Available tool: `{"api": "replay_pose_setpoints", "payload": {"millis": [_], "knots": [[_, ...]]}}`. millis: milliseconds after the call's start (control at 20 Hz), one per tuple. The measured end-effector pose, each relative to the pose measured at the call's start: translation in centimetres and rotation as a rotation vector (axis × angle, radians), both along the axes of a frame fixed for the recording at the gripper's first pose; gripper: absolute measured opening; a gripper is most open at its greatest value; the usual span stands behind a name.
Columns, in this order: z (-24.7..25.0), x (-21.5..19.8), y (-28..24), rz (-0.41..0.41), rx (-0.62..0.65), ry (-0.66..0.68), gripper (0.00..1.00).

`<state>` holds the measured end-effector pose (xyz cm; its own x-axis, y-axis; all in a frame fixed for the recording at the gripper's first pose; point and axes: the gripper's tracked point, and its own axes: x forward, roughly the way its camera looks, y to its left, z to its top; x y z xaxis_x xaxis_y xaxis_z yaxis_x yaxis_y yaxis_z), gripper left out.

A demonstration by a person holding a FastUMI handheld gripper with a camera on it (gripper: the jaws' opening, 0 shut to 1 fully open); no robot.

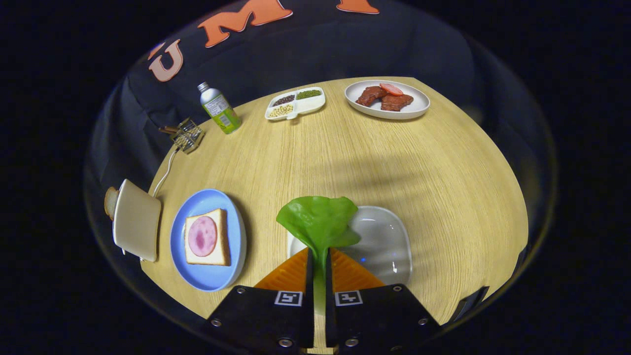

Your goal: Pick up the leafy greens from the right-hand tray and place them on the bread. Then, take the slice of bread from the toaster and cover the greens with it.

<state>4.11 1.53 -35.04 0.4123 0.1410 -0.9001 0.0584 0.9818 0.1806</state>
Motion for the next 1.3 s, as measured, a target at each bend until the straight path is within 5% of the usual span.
{"api": "replay_pose_setpoints", "payload": {"millis": [550,1300], "knots": [[5.1,1.3,8.7,0.152,0.068,-0.071,0.09],[4.1,1.7,18.2,0.252,0.103,-0.004,0.1]]}}
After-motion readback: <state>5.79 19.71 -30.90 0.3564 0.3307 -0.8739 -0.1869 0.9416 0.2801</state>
